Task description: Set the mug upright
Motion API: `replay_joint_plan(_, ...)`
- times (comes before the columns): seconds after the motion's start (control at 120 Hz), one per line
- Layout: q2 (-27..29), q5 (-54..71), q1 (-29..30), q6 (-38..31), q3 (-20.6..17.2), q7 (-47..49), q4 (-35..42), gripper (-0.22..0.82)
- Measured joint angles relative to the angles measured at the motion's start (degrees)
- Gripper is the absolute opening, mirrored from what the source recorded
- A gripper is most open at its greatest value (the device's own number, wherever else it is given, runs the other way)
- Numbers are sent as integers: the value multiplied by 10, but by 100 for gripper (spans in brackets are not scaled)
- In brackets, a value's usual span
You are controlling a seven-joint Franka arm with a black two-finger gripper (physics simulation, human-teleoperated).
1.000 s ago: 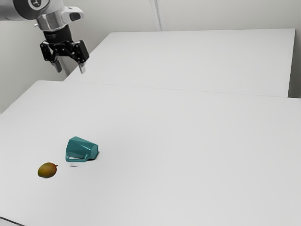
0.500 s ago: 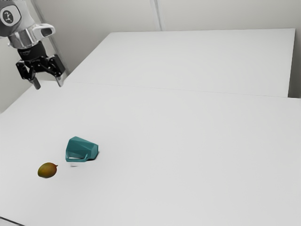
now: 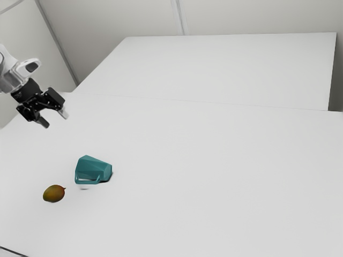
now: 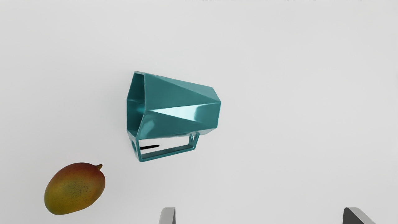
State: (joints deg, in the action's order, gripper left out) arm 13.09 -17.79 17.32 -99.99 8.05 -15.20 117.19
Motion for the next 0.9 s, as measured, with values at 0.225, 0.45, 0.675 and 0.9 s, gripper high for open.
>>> replay_joint_plan(0.225, -2, -105, 32, -52, 32, -120, 77, 59)
replay_joint_plan(0.45, -10, -201, 47, -88, 57, -247, 129, 59)
replay_joint_plan(0.675, -32, -279, 64, -109, 68, -366, 166, 59)
replay_joint_plan(0.9, -75, -336, 81, -111, 80, -466, 181, 59)
